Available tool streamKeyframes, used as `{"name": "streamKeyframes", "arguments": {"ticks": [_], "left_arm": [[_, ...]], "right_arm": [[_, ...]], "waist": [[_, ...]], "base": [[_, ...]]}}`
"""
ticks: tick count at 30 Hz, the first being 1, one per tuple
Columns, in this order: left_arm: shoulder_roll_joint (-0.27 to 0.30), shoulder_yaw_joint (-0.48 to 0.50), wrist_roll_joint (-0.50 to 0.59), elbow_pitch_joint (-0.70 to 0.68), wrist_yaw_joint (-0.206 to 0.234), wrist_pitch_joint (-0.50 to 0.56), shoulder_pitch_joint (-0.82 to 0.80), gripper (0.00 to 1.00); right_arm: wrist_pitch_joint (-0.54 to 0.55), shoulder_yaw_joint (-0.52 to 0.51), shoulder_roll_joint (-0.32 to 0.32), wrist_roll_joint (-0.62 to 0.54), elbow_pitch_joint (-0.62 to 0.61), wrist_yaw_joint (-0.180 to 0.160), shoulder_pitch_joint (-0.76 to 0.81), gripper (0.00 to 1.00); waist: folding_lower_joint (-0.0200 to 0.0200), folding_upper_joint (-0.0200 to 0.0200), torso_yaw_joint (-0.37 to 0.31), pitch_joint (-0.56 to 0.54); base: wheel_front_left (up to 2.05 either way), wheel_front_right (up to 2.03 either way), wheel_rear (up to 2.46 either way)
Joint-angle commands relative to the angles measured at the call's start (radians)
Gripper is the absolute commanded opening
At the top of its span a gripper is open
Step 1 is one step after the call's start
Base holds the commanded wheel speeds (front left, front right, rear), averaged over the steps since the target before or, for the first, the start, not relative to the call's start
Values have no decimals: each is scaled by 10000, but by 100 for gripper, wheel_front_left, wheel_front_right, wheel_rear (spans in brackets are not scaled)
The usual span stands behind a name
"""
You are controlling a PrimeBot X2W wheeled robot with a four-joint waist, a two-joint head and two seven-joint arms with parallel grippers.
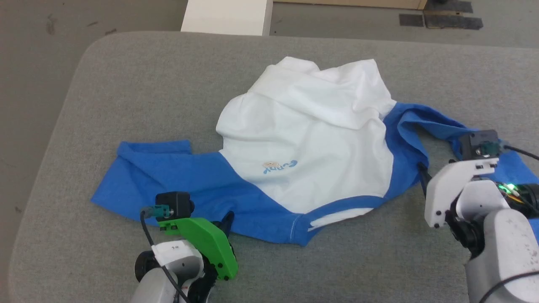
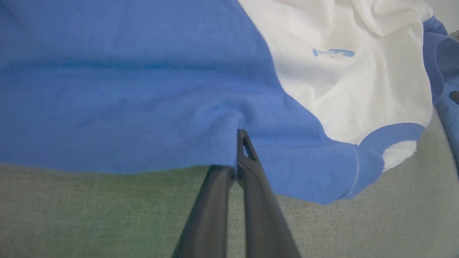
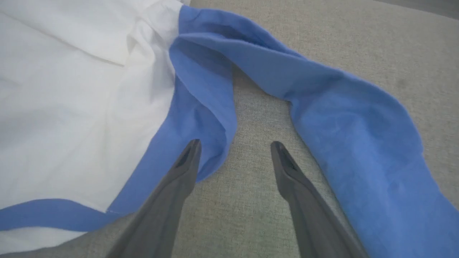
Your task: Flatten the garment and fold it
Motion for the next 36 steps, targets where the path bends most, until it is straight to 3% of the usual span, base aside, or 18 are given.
{"name": "streamKeyframes", "arguments": {"ticks": [1,9,10,11,19,25,30,36], "left_arm": [[70,-2,-124,-43,25,-9,-11,0],[66,-43,-191,-49,-25,-60,-196,0],[66,-44,-203,-39,-33,-72,-205,0],[68,-47,-215,-26,-47,-88,-214,0],[18,17,-408,-104,-219,-571,-283,0],[-62,320,-1059,-909,-542,-1083,-661,0],[194,743,-1633,-1514,-848,-712,-2208,0],[961,1379,-1701,-651,-885,-163,-5228,0]], "right_arm": [[213,55,-7,-176,194,-15,-289,100],[1062,55,-41,-759,1401,-15,-1008,100],[1095,53,-38,-742,1478,-15,-1040,32],[1054,58,-34,-689,1527,-15,-1082,2],[396,45,-13,900,1198,-15,-1083,0],[657,34,-8,2694,-316,-15,-1043,0],[1461,-141,-85,3863,-1694,-15,-1857,0],[2325,-263,-543,3557,-1628,-15,-3923,0]], "waist": [[0,-1,160,211],[0,-1,313,570],[0,-1,311,580],[0,-1,301,586],[0,-1,84,225],[0,-1,-180,-368],[0,-1,-431,-609],[0,-1,-758,-263]], "base": [[0,0,0],[0,0,0],[0,0,0],[0,0,0],[0,0,0],[0,0,0],[0,0,0],[0,0,0]]}}
